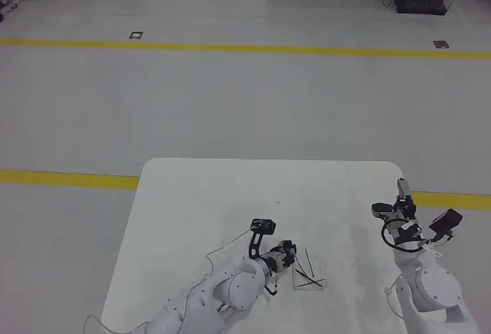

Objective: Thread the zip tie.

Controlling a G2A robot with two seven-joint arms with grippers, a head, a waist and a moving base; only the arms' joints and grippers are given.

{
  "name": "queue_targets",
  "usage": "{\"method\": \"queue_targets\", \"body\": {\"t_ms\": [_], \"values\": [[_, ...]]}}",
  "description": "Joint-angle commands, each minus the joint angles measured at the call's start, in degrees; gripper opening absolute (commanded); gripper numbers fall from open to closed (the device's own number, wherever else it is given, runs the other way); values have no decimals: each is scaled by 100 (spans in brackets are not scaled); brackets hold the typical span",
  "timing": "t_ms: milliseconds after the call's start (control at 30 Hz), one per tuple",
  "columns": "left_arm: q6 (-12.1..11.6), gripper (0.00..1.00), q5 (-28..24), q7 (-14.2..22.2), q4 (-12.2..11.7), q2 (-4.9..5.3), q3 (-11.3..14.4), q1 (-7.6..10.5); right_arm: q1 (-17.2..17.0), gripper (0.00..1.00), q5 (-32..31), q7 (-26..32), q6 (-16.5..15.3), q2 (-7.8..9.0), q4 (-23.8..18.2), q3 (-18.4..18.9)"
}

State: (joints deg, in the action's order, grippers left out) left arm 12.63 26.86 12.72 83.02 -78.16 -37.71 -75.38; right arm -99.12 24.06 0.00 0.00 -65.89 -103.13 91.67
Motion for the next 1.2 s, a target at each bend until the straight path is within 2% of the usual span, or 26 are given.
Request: {"method": "queue_targets", "body": {"t_ms": [0, 133, 267, 500, 733, 867, 1000, 1100, 1167], "values": [[-24, 0, -3, -16, 14, 5, -17, -13, 0, 100, 0, 0, 0, 0, 0, 0], [-64, 0, 4, -36, 89, 18, -43, -46, 0, 100, 0, 0, 0, 0, 0, 0], [-116, 0, 44, -66, 294, 44, -74, -127, 0, 100, 0, 0, 0, 0, 0, 0], [-95, 0, 260, -32, 800, 119, -135, -306, 0, 100, 0, 0, 0, 0, 0, 0], [-166, 0, 368, 11, 1403, 254, -409, -605, 0, 100, 0, 0, 0, 0, 0, 0], [-166, 0, 404, -30, 1907, 350, -665, -865, 0, 100, 0, 0, 0, 0, 0, 0], [-270, 0, 363, -12, 2377, 474, -1073, -1179, 0, 100, 0, 0, 0, 0, 0, 0], [-440, 0, 202, 24, 2619, 560, -1423, -1409, 0, 100, 0, 0, 0, 0, 0, 0], [-521, 0, 136, -27, 2700, 604, -1635, -1530, 0, 100, 0, 0, 0, 0, 0, 0]]}}
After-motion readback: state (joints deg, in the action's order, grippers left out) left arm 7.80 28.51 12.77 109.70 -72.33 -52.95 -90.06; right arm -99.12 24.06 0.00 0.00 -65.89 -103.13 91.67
